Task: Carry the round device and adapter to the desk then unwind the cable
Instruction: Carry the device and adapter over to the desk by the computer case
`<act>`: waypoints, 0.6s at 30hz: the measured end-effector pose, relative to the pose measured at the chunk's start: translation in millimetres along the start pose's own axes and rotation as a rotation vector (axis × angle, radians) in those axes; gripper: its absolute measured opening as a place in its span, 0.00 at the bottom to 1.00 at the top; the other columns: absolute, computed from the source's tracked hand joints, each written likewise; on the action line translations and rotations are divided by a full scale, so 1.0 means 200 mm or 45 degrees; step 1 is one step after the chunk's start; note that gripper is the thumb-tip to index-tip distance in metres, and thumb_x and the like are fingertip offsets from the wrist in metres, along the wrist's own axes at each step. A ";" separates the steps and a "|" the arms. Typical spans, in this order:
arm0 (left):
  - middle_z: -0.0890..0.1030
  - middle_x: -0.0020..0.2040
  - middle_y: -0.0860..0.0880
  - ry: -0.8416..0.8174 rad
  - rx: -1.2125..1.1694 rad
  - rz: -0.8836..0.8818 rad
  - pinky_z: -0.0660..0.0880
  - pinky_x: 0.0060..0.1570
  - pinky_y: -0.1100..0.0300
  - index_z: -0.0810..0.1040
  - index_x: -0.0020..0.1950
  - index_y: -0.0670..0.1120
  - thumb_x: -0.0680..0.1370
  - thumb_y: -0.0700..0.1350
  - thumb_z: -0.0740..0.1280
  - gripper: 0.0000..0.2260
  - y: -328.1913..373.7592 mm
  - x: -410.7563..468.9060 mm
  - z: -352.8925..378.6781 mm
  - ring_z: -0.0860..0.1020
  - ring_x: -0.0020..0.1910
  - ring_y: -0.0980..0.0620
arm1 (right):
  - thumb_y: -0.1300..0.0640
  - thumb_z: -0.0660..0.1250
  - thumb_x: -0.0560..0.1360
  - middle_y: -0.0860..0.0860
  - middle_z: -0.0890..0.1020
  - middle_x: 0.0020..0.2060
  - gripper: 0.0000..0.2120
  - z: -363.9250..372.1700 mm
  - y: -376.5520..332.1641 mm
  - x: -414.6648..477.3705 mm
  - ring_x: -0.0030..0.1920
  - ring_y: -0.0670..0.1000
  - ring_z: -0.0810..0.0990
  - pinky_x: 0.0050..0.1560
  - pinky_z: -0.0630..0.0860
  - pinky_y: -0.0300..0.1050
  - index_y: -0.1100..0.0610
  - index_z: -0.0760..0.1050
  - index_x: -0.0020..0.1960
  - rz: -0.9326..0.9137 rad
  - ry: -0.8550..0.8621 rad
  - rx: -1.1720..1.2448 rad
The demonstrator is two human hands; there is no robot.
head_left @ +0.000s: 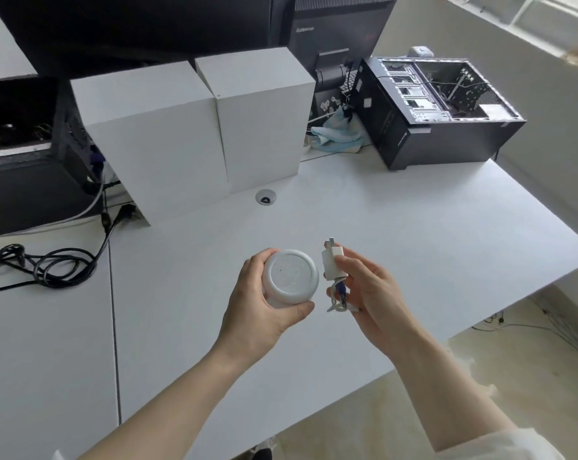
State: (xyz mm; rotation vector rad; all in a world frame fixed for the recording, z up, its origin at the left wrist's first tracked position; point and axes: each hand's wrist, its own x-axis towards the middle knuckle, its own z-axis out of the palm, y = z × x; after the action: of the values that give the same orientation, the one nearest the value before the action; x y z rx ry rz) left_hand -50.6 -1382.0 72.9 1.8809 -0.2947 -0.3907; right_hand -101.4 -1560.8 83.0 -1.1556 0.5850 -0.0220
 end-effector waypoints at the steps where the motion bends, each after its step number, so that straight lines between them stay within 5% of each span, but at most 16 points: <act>1: 0.72 0.63 0.65 -0.010 0.000 -0.004 0.70 0.53 0.72 0.68 0.64 0.62 0.65 0.47 0.81 0.34 0.00 0.04 0.03 0.69 0.59 0.75 | 0.58 0.67 0.80 0.54 0.78 0.43 0.12 -0.02 -0.01 0.03 0.36 0.55 0.69 0.37 0.71 0.40 0.56 0.84 0.61 0.006 0.010 0.001; 18: 0.74 0.63 0.63 -0.171 0.024 -0.008 0.72 0.55 0.68 0.69 0.66 0.60 0.65 0.47 0.81 0.34 0.15 0.52 0.44 0.71 0.60 0.71 | 0.57 0.66 0.80 0.54 0.78 0.41 0.13 -0.44 -0.27 0.35 0.43 0.58 0.67 0.36 0.71 0.39 0.57 0.83 0.61 0.002 0.151 0.017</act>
State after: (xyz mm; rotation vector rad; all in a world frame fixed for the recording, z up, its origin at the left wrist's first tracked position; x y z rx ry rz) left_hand 7.9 -1507.8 60.9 1.8775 -0.3839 -0.5216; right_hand -66.4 -1680.4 75.6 -1.1463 0.6896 -0.0931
